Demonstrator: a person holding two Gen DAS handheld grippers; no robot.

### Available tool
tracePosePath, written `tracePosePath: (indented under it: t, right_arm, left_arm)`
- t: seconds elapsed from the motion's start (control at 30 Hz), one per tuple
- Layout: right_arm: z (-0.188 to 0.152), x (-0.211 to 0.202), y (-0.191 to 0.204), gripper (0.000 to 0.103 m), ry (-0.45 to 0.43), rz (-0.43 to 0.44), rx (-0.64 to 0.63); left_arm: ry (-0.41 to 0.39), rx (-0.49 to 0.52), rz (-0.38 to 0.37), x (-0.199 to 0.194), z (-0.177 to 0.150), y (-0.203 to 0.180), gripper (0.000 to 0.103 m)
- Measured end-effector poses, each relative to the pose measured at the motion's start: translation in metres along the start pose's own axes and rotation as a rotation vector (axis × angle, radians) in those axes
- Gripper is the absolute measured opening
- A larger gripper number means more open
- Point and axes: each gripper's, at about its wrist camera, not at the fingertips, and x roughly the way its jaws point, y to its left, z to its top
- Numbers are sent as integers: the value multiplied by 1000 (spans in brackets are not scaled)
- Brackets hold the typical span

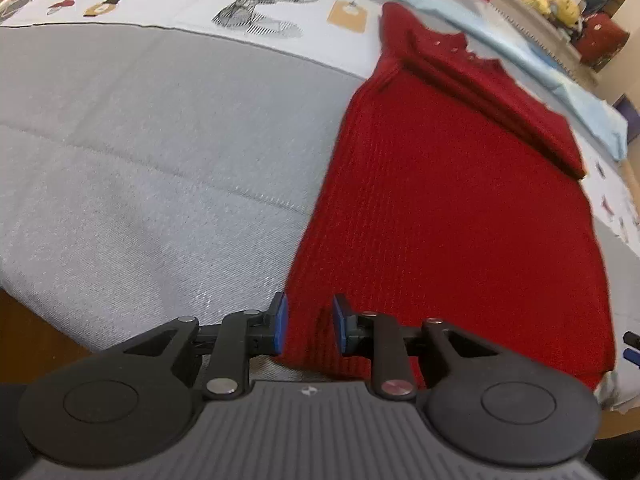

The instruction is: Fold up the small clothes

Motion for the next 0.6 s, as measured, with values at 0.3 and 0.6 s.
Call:
tracePosePath:
  t: [0.3,0.6]
  right_arm:
    - [-7,35,3,57,96,-64,-7]
    - [-9,34,12,18,82,-9,-59]
  left_arm:
    - [69,47,41,23,0,-3,39]
    - [24,133,32,23,-3,-16,13]
